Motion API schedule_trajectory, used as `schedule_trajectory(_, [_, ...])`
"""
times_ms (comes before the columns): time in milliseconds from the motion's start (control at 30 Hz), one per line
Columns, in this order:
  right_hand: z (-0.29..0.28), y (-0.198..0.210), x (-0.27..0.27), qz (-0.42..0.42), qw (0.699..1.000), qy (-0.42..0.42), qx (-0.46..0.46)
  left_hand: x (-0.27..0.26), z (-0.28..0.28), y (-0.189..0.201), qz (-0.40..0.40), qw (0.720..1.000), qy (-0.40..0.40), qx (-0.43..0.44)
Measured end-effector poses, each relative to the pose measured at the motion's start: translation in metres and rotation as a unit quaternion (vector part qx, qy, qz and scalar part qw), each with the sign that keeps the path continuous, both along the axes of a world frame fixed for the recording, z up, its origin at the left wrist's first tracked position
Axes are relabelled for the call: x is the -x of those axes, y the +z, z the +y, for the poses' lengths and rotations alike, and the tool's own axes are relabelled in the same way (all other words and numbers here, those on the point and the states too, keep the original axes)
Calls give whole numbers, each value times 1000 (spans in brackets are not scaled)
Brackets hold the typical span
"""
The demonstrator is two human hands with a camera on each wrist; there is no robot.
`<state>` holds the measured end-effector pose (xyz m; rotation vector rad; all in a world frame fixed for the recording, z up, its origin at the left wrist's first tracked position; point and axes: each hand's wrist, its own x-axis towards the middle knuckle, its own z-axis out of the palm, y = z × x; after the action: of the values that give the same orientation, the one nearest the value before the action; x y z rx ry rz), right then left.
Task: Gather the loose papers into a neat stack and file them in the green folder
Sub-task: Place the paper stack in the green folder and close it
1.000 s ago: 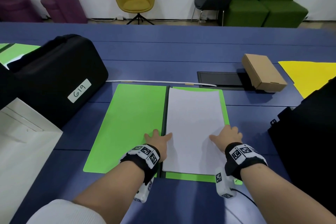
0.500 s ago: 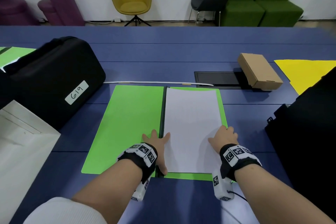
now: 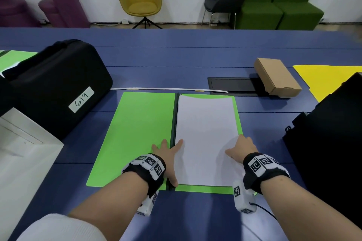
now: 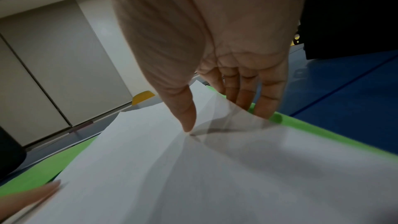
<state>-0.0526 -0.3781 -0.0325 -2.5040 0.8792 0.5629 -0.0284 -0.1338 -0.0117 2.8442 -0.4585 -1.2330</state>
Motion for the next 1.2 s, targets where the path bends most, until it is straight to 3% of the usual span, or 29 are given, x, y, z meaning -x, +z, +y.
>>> schedule_trajectory(100, [-3,-2,-2,5,1000,-2,-7,-8,25,7,-8,989,82,124])
schedule_trajectory(200, [-8,-3,-1,21,999,-21,24,-21,69,8,-102,941,256,197])
schedule_trajectory(300, [-17,-4,0,20,997,-64,30,-33,135,-6,-212,877,420,98])
schedule_trajectory(400, [-29,-9,-3,4,996,-94,-6,-33,191,-27,-177,835,521,16])
schedule_trajectory(600, [-34,-7,-9,-41,983,-158,-79,-38,227,-45,-110,849,514,43])
schedule_trajectory(733, [-40,-22,-15,-64,970,-192,-135,-40,225,-50,-76,830,538,122])
schedule_trajectory(867, [-34,-24,-17,-77,976,-162,-124,-45,240,-68,-70,809,558,169])
schedule_trajectory(1067, [-38,-32,-20,-78,981,-123,-126,-24,219,-31,-138,808,537,201])
schedule_trajectory(1200, [-45,-37,-20,-92,978,-121,-140,-5,219,0,-190,763,542,298])
